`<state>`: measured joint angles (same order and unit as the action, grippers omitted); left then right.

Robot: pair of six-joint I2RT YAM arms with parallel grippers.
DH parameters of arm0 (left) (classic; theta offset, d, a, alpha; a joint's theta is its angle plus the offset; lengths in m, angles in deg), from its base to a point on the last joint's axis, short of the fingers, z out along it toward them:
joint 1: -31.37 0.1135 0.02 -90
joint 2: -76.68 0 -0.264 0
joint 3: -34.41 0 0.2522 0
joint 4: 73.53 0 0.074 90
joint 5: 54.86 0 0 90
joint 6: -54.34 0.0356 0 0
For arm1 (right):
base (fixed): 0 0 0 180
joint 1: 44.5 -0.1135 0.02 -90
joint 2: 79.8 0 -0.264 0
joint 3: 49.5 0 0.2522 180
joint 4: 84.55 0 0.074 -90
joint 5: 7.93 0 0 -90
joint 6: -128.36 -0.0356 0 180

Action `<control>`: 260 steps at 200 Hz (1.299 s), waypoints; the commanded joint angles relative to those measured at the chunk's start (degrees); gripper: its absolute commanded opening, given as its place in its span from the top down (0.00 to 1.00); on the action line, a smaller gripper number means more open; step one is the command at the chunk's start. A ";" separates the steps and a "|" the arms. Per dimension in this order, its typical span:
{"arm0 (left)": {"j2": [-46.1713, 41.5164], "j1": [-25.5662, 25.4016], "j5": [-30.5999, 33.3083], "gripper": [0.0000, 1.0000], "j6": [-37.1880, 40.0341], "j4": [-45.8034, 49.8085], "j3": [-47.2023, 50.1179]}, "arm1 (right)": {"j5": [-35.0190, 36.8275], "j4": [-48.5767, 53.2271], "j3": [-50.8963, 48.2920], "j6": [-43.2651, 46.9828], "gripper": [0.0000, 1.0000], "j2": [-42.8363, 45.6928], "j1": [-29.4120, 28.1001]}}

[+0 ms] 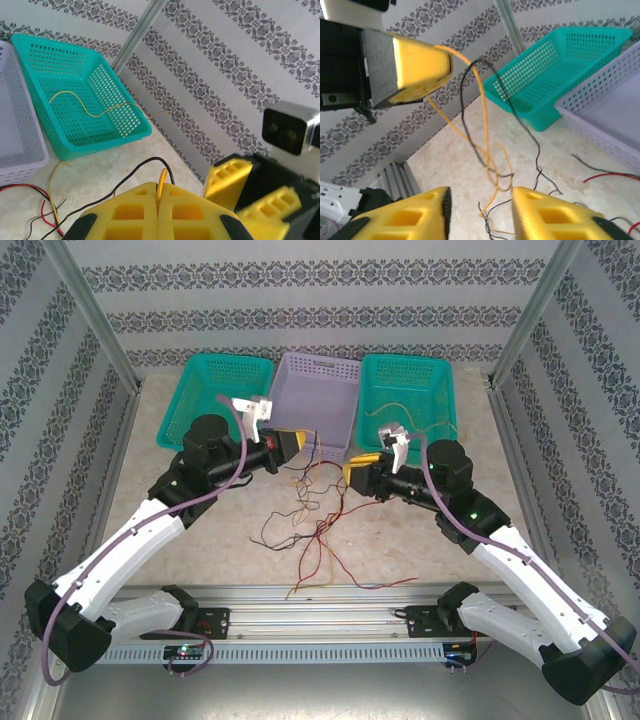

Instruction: Untangle the cables

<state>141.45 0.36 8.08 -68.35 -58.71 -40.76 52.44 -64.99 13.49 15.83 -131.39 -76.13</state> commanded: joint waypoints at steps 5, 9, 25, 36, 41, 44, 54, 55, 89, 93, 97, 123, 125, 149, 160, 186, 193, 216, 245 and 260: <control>1.77 0.48 -0.34 1.00 -3.23 -2.08 -2.93 | -3.67 -8.43 -1.43 -3.14 0.57 -0.34 -1.27; 2.03 0.48 -0.62 1.00 -3.71 -2.57 -3.02 | -3.33 -9.38 -1.66 -3.51 0.57 -0.62 -1.80; 3.14 0.31 -1.56 1.00 -5.07 -3.79 -2.89 | -2.09 -11.87 -1.24 -4.75 0.57 -2.47 -3.34; 3.50 0.24 -1.54 1.00 -5.40 -4.32 -2.55 | -1.69 -13.18 -0.39 -5.42 0.57 -4.02 -4.41; 3.56 0.23 -1.50 1.00 -5.53 -4.39 -2.35 | -1.19 -13.45 0.07 -5.50 0.57 -4.61 -5.01; 3.53 0.24 -1.36 1.00 -5.54 -4.36 -2.17 | -0.69 -13.48 0.29 -5.45 0.57 -5.06 -5.32; 3.52 0.24 -1.24 1.00 -5.70 -4.37 -1.83 | 1.47 -13.05 1.18 -4.91 0.57 -6.30 -6.33; 3.47 0.24 -1.33 1.00 -5.76 -4.38 -1.81 | 1.66 -12.94 1.38 -4.86 0.57 -6.44 -6.42; 3.09 0.19 -1.81 1.00 -6.05 -4.50 -1.31 | 7.67 -7.15 5.95 -2.31 0.60 -10.59 -7.44; 3.00 0.22 -1.87 1.00 -6.09 -4.49 -1.34 | 8.28 -6.69 6.25 -2.12 0.60 -10.92 -7.39; 3.01 0.22 -1.94 1.00 -6.14 -4.35 -1.35 | 8.78 -6.44 6.47 -2.01 0.60 -11.13 -7.40; 2.89 0.16 -2.55 1.00 -6.37 -4.69 -0.87 | 11.00 -7.26 6.88 -2.09 0.59 -11.73 -7.55; 2.92 0.22 -2.64 1.00 -6.35 -4.80 -0.83 | 11.17 -7.35 6.92 -2.04 0.59 -11.76 -7.51; 2.98 0.11 -3.01 1.00 -6.82 -5.20 -0.55 | 11.59 -7.47 7.69 -2.25 0.64 -13.17 -7.47; 2.88 0.15 -2.95 1.00 -6.58 -4.80 -0.64 | 11.71 -6.90 8.29 -2.00 0.68 -13.85 -7.49; 2.66 0.09 -2.68 1.00 -5.81 -3.65 -0.99 | 13.43 -6.07 8.58 -1.77 0.72 -13.90 -7.52; 2.67 0.13 -2.68 1.00 -5.73 -3.43 -1.00 | 13.69 -5.83 8.61 -1.61 0.74 -13.66 -7.48; 2.86 0.15 -2.45 1.00 -5.43 -2.82 -1.11 | 14.38 -5.81 8.53 -1.47 0.80 -13.03 -7.39; 2.85 0.08 -1.83 1.00 -4.41 -1.34 -1.34 | 13.30 -5.37 8.47 -1.32 0.91 -12.83 -7.21; 2.74 0.13 -1.30 1.00 -3.64 -0.13 -1.64 | 13.19 -4.58 8.26 -0.92 0.94 -12.28 -7.04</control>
<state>145.32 0.36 6.52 -73.79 -60.28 -41.85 65.36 -70.32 20.42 13.76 -145.29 -83.02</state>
